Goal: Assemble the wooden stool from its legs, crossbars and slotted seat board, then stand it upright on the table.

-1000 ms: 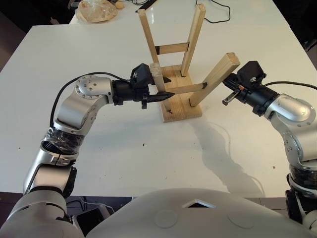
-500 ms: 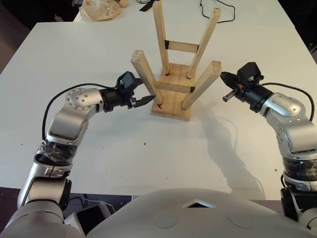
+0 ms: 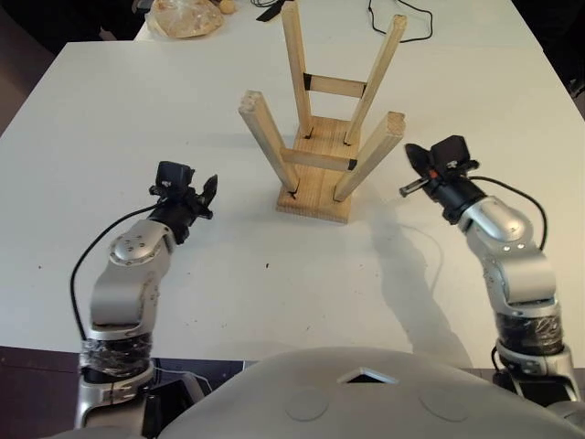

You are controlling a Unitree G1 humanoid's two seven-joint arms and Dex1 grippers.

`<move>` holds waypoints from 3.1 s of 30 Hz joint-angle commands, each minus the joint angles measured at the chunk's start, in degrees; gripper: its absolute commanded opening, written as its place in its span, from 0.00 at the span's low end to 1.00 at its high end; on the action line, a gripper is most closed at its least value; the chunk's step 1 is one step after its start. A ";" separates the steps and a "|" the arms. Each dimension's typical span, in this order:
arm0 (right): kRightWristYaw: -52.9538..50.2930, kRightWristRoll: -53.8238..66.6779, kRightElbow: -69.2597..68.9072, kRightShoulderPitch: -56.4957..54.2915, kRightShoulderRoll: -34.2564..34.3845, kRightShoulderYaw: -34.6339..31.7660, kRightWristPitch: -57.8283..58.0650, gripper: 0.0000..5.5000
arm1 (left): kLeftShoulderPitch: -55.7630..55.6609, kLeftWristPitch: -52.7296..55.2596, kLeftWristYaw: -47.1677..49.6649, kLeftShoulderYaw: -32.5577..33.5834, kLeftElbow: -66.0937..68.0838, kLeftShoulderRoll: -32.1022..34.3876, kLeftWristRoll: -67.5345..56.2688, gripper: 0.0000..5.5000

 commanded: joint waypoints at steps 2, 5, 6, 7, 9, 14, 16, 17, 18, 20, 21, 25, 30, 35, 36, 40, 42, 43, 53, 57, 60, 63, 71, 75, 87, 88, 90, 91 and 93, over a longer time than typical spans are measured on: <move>-10.18 -8.86 -4.28 2.31 4.40 2.23 -0.76 0.00 | -6.09 -2.71 4.63 -9.51 -3.81 -9.69 2.70 0.24; -11.63 -11.29 -4.12 2.11 5.06 3.23 -0.35 0.00 | -5.17 -2.87 5.80 -13.59 -3.82 -12.72 4.23 0.16; -11.95 -11.97 -4.36 2.11 5.22 3.39 -0.17 0.00 | -4.33 -2.77 6.13 -14.67 -4.15 -13.28 4.81 0.13; -12.37 -12.55 -4.59 2.12 5.45 3.46 0.16 0.00 | -3.54 -2.57 6.42 -15.43 -4.47 -13.64 5.23 0.09; -13.59 -13.99 -4.92 1.79 6.16 3.28 0.92 0.00 | -1.80 -1.90 7.20 -16.25 -5.47 -14.79 5.52 0.04; -15.48 -15.75 -3.35 1.19 7.46 1.95 0.94 0.00 | -0.44 -3.04 11.17 -14.49 -4.97 -16.53 8.27 0.00; -16.87 -16.97 -3.30 1.78 7.10 -0.66 1.01 0.00 | -0.15 -3.38 13.91 -10.36 -5.77 -16.93 9.33 0.00; -17.61 -17.64 -3.68 2.01 6.74 -2.24 0.80 0.00 | 0.54 -3.81 15.55 -7.87 -7.04 -16.94 10.13 0.00; -18.28 -18.18 -4.17 1.98 6.54 -3.69 0.65 0.00 | 1.34 -3.75 17.11 -5.81 -8.51 -16.83 11.26 0.00; -18.79 -19.23 -5.34 1.45 6.51 -4.68 0.19 0.00 | 2.92 -3.73 18.71 -3.96 -11.26 -16.36 13.44 0.00; -18.57 -19.55 -6.12 1.11 6.57 -4.25 0.11 0.00 | 3.38 -3.69 18.57 -4.26 -12.50 -16.09 14.28 0.00; -14.27 -19.69 -9.24 0.33 6.72 3.29 -0.13 0.00 | 1.61 -1.55 14.94 -9.98 -14.25 -16.87 13.06 0.00; -6.41 -18.82 -9.81 -0.68 4.89 13.18 -0.05 0.00 | -3.04 2.50 4.34 -25.67 -10.30 -16.99 9.00 0.00; -6.92 -19.82 -7.95 -0.62 4.55 13.41 -0.60 0.00 | -4.40 3.84 2.00 -24.58 -9.04 -15.56 8.09 0.00; -7.19 -19.89 -7.59 -0.59 4.68 13.25 -0.62 0.00 | -4.52 3.85 1.91 -24.31 -8.82 -15.51 8.15 0.00; -9.54 -19.84 -4.84 -1.06 5.16 8.77 -1.24 0.00 | -4.72 5.02 4.84 -20.63 -8.06 -15.83 9.84 0.00; -11.55 -18.39 -1.13 -2.88 4.88 1.49 -1.59 0.00 | -3.49 6.33 5.97 -16.50 -8.75 -15.10 9.84 0.00; -12.03 -17.00 1.19 -4.66 4.47 -2.54 -1.87 0.00 | -3.06 6.87 6.24 -13.34 -9.01 -14.64 9.36 0.00; 7.40 20.76 5.96 -36.31 1.46 -16.58 15.51 0.00 | -39.95 23.58 9.40 21.45 -2.92 -18.12 -31.35 0.00; 9.94 26.42 8.34 -39.44 -0.19 -16.44 20.61 0.00 | -44.81 30.27 12.37 19.44 -1.55 -20.90 -43.30 0.00; 11.23 28.15 8.02 -39.33 -2.03 -15.37 22.01 0.00 | -44.09 34.39 14.46 16.69 1.08 -20.82 -46.34 0.00; 11.51 30.23 7.22 -39.78 -3.00 -16.21 22.57 0.00 | -43.21 35.24 15.11 15.24 2.38 -19.08 -46.74 0.00; 15.47 21.61 13.31 -21.58 -6.85 -4.51 15.83 0.00 | -32.44 34.76 12.03 8.80 5.99 -15.91 -43.02 0.00; 14.77 23.27 13.54 -22.11 -4.88 -4.03 14.21 0.00 | -29.79 32.56 9.89 4.65 6.24 -15.30 -41.77 0.00; 14.10 26.20 25.74 -34.41 -9.55 -16.26 8.27 0.00 | -37.82 16.11 12.38 22.26 3.30 -9.89 -49.55 0.00; 16.75 22.42 28.20 -32.29 -12.14 -13.10 6.09 0.00 | -37.09 15.33 12.07 24.76 4.03 -8.45 -50.98 0.00; 22.56 16.25 32.11 -27.37 -16.10 -7.05 1.26 0.00 | -33.79 14.87 11.37 27.43 5.60 -5.80 -51.55 0.00; 25.83 13.82 32.99 -23.61 -17.83 -4.41 -1.77 0.00 | -30.40 15.18 9.69 27.47 6.17 -4.43 -50.65 0.00; 30.61 11.81 32.15 -17.01 -19.68 -1.68 -5.99 0.00 | -23.19 15.43 5.11 25.75 7.10 -2.00 -47.99 0.00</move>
